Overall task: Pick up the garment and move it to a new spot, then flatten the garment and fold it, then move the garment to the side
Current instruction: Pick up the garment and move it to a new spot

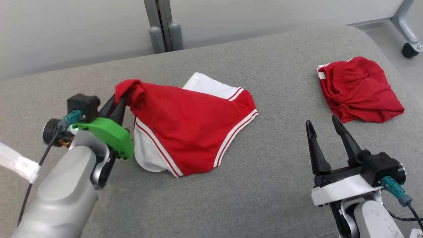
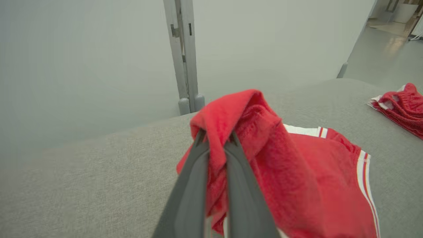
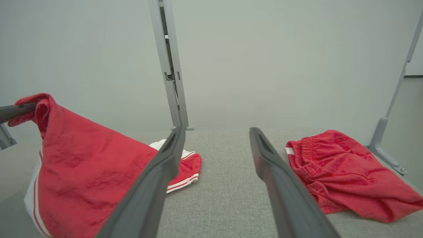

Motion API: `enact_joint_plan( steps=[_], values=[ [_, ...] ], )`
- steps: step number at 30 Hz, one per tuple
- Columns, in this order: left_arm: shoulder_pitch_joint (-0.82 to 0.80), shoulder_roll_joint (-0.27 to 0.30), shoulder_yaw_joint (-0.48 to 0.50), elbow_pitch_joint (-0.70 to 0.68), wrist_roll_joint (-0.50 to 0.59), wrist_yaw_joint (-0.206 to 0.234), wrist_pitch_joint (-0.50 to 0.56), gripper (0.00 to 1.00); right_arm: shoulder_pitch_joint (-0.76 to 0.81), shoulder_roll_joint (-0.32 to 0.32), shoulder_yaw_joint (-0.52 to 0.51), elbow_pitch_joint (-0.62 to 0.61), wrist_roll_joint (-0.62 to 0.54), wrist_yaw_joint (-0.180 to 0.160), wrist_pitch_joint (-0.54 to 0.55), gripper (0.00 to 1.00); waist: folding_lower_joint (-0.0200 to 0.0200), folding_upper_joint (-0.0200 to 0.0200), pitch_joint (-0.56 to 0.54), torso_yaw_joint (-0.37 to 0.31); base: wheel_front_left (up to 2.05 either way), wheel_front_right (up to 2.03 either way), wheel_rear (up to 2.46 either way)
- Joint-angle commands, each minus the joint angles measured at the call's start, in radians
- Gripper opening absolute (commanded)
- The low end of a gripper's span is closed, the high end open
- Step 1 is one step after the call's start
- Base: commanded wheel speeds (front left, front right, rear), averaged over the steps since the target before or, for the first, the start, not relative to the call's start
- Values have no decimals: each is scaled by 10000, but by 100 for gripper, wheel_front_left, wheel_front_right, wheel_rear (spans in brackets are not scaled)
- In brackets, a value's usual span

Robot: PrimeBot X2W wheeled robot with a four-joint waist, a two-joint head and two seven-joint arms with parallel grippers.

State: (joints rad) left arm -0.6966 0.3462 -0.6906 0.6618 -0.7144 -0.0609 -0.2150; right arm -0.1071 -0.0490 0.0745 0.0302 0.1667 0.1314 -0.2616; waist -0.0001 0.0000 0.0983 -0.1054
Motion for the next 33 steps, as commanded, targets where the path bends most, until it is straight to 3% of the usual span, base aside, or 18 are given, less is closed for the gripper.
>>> enact_joint_plan(
  steps=[1,3,4,5,6,7,11,15,25,33],
  values=[
    [140,69,152,424,-117,107,-135,0,-172,-32,-18,81,6,-15,-45,100,1,0,410,-172,0,0,0],
    [196,71,312,1138,-157,168,-259,0,-280,-31,-3,191,-1,-15,-45,100,1,0,611,-212,0,0,0],
    [217,42,384,1495,-214,166,-318,9,-342,-32,-1,250,-16,-15,-45,100,1,0,698,-221,0,0,0],
    [218,11,455,1735,-229,160,-353,28,-386,-32,-1,288,-38,-15,-46,100,1,0,762,-221,0,0,0],
    [211,-35,552,1986,-268,148,-408,86,-449,-32,-11,337,-53,-15,-46,100,1,0,818,-213,0,0,0],
    [207,-69,603,2146,-276,129,-435,100,-487,-32,-29,373,-74,-15,-46,100,1,0,849,-198,0,0,0],
    [207,-251,828,2537,-149,-27,-515,100,-570,-31,-142,581,-155,-15,-46,100,1,0,816,-47,0,0,0],
    [512,-395,1333,2047,188,-116,-498,100,-578,-34,-237,846,-259,-15,-47,100,1,0,511,192,0,0,0],
    [2698,-690,2868,-96,1375,-164,-492,100,-39,-32,-328,1375,-301,-15,-46,100,1,0,-875,807,0,0,0],
    [4965,-1366,4124,-2201,2105,-49,-491,100,492,-32,-255,1519,-65,-15,-48,100,1,0,-1438,1138,0,0,0]
  ],
)
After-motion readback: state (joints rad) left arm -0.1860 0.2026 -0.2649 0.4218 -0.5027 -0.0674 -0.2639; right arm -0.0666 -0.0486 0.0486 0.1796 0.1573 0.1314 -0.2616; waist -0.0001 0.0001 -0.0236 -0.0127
